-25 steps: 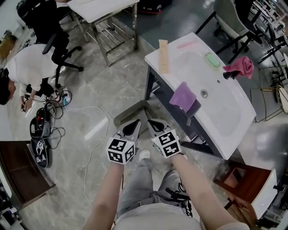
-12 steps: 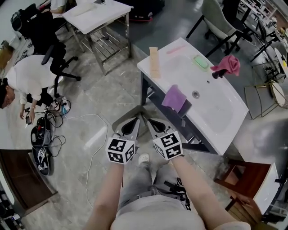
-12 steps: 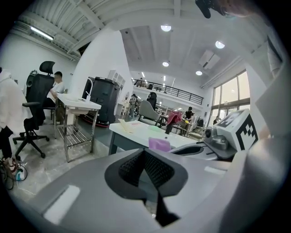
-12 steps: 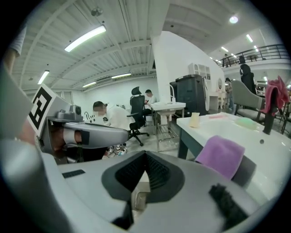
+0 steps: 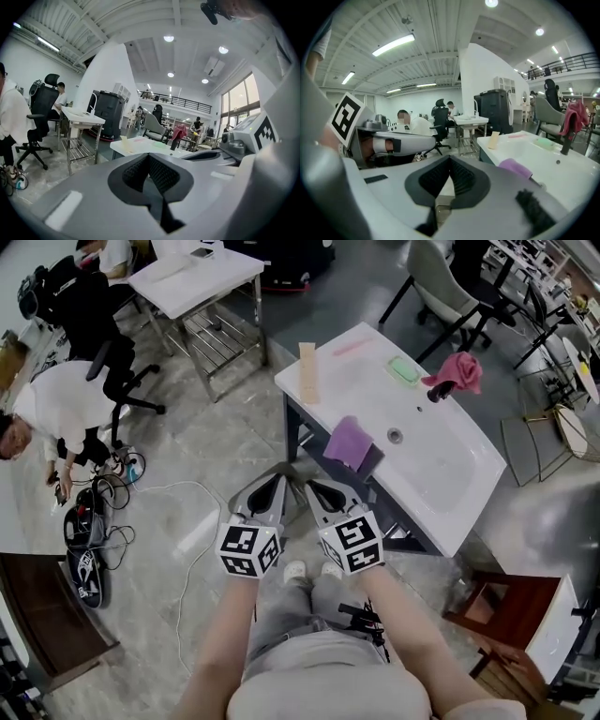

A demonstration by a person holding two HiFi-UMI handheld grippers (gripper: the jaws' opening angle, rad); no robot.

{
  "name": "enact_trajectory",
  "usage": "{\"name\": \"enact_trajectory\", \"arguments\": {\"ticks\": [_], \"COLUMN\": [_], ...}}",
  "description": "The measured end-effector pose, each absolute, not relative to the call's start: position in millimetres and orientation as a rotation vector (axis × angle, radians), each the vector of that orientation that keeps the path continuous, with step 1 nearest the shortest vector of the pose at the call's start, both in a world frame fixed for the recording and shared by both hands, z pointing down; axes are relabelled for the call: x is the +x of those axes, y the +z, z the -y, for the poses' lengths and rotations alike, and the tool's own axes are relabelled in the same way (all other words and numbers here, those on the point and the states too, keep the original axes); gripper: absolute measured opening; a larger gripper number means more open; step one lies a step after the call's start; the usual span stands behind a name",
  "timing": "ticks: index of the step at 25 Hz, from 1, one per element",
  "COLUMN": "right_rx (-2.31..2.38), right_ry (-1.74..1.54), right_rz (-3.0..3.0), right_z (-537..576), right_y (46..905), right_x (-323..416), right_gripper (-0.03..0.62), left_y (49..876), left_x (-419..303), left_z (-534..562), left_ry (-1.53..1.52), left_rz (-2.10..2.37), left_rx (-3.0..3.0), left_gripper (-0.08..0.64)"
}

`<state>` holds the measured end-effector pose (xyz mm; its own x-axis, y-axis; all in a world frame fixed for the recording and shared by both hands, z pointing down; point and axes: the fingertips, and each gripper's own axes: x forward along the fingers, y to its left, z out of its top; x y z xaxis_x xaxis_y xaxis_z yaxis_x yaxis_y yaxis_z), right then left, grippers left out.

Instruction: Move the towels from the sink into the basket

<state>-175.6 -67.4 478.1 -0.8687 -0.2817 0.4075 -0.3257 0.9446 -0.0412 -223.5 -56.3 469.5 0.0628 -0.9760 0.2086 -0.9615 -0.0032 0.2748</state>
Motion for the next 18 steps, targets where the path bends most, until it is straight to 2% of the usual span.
{"name": "enact_trajectory", "arguments": {"ticks": [18], "right_rx": [0.523], "right_ry": [0.065], "right_rz": [2.815], "right_z": [85], "right_y": [402], "right_x": [-130], "right_gripper": [0.018], "left_y": [392], "left_x": [-170], "left_z": [76], "left_ry": [0.014], "left_rz": [1.996], "left_rx": [2.194], "left_gripper": [0.005]}}
